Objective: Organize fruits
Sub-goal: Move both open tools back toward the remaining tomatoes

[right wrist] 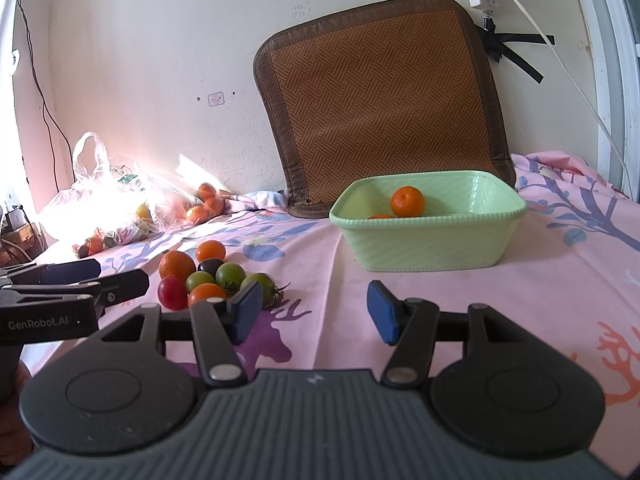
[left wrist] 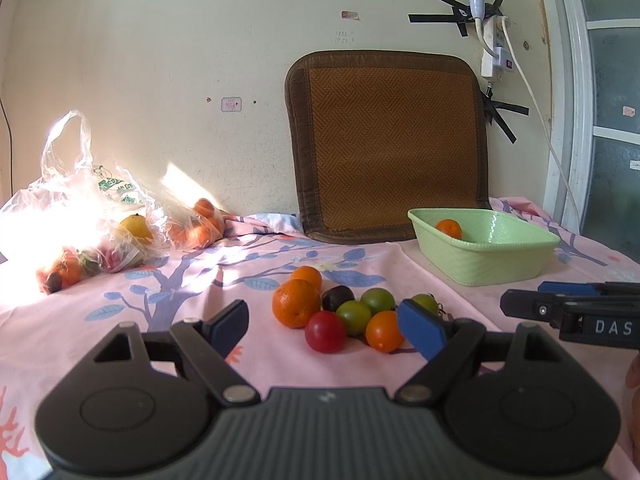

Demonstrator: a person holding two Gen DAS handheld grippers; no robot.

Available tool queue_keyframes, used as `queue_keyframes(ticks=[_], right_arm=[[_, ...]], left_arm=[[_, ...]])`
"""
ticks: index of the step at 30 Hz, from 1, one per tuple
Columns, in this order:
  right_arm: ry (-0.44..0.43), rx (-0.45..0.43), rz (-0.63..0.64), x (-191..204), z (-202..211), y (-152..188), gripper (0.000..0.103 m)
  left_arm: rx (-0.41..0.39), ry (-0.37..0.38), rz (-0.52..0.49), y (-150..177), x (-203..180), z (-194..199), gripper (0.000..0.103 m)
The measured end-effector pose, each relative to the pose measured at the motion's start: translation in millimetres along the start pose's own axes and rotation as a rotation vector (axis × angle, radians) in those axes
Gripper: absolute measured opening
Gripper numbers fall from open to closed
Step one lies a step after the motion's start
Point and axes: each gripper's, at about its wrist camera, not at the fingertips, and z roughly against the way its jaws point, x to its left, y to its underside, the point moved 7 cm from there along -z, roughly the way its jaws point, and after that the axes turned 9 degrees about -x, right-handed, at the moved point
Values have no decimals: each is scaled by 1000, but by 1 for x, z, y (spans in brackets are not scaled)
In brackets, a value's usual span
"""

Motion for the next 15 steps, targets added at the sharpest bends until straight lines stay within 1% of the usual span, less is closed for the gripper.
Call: queue_keyframes(ticks=[10,15], right_arm=[[0,0,2,-1,0,0,61],[2,6,9,0,0,1,61]], left_arm=[[2,1,1,0,1,-1,85],[27,3,25,3,4,-3,84]])
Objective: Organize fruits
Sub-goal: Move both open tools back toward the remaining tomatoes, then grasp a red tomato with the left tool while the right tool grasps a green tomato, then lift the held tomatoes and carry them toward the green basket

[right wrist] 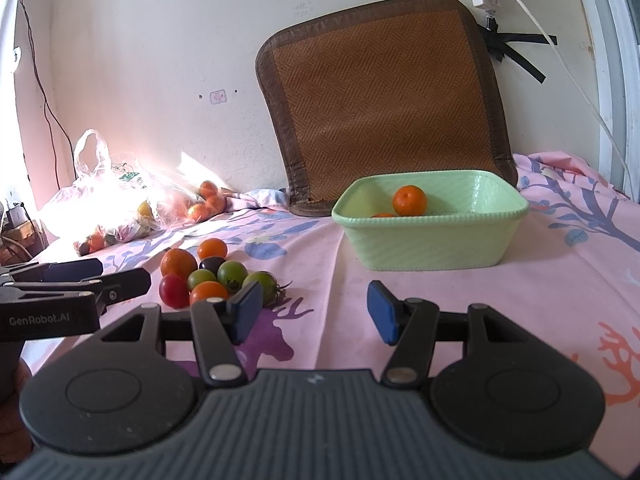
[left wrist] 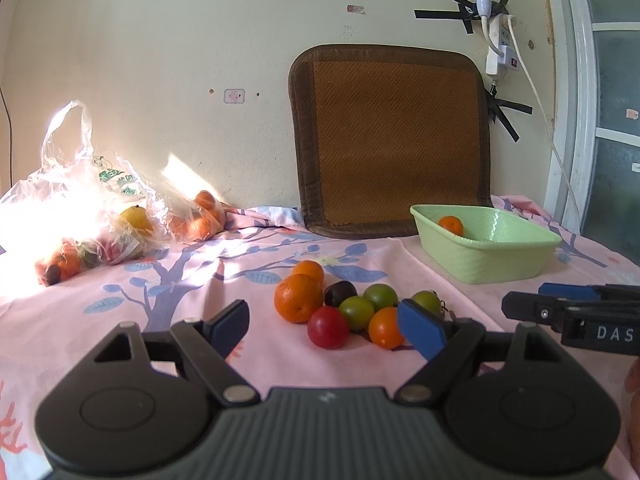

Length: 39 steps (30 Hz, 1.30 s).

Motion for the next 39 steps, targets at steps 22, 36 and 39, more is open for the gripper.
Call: queue_keyframes(ticks=[22,36,39], right_arm=[[-137,192,125,32,-65,1,43],[-96,155,118,22,-34,2,29],[-60,133,117,12,-13,6,29]], left_arm=[[253,74,129,14,18,-58,47],[226,125,137,18,6,-9,30],[219,180,139,18,-8,7,30]])
